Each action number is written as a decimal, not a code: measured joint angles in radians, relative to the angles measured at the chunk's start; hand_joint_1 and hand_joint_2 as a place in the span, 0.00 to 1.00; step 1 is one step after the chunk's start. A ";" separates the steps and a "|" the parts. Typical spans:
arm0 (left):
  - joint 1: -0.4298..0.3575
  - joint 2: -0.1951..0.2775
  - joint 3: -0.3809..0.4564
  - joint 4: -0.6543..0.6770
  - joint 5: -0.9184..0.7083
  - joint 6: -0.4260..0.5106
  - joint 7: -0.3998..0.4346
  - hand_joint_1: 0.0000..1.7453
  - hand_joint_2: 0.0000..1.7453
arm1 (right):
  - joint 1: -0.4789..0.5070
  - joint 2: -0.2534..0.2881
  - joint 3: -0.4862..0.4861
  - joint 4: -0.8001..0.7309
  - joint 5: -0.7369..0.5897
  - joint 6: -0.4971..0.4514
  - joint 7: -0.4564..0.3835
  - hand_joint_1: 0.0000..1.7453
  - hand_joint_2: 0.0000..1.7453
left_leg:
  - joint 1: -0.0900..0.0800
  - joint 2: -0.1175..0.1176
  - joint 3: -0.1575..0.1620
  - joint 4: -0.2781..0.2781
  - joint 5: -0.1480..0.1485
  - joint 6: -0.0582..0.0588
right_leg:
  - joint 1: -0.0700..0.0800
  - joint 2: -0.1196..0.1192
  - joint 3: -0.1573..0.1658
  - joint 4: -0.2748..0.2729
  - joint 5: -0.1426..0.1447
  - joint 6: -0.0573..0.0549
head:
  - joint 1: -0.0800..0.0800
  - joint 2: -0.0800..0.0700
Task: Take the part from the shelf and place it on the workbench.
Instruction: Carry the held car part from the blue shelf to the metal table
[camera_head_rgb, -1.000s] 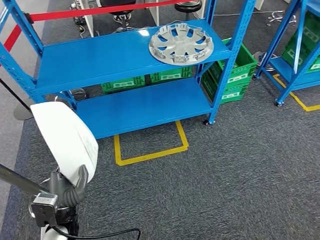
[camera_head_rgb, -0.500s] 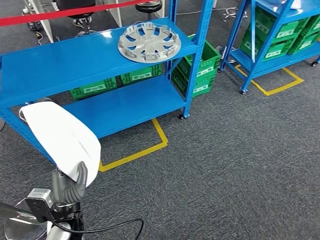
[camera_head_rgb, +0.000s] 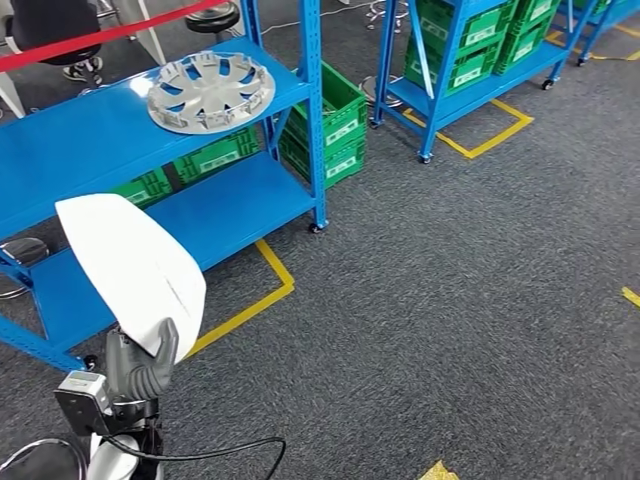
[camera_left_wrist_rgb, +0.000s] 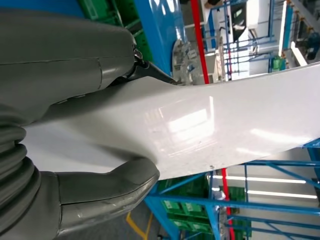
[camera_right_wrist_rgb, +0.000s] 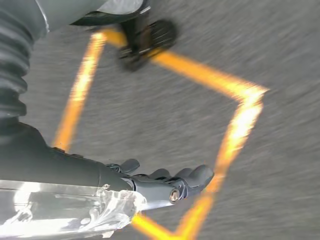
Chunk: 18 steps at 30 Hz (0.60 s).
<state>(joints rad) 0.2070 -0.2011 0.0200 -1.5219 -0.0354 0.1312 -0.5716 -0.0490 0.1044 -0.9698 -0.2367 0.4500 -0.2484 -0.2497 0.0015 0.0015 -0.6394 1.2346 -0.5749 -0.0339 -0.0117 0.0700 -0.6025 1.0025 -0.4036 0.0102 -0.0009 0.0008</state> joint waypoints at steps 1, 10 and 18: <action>0.006 0.002 0.005 -0.007 0.006 0.001 0.003 1.00 1.00 | 0.003 0.003 -0.001 0.002 0.007 -0.012 0.031 0.00 1.00 | 0.002 -0.010 0.028 -0.062 0.040 0.001 | -0.001 0.015 0.000 0.000 0.002 0.003 | 0.000 0.000; 0.060 -0.010 0.077 -0.107 0.031 -0.005 0.015 1.00 1.00 | 0.020 0.030 -0.004 0.013 0.031 -0.032 0.104 0.00 1.00 | 0.014 -0.034 0.108 -0.257 0.114 0.039 | 0.000 0.002 -0.078 0.095 -0.037 0.050 | 0.011 0.000; 0.090 -0.028 0.120 -0.151 0.007 -0.013 0.018 1.00 1.00 | 0.013 0.039 -0.002 0.015 0.066 0.006 0.077 0.00 1.00 | 0.001 0.079 0.121 -0.256 0.101 0.033 | 0.004 -0.122 -0.019 0.073 -0.038 0.048 | 0.015 0.000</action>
<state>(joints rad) 0.2974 -0.2291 0.1401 -1.6731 -0.0286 0.1181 -0.5532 -0.0360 0.1436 -0.9714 -0.2216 0.5158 -0.2423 -0.1724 0.0026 0.0802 -0.5185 0.9790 -0.4734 -0.0013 -0.0080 -0.0518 -0.6212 1.0755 -0.4415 0.0584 0.0140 0.0008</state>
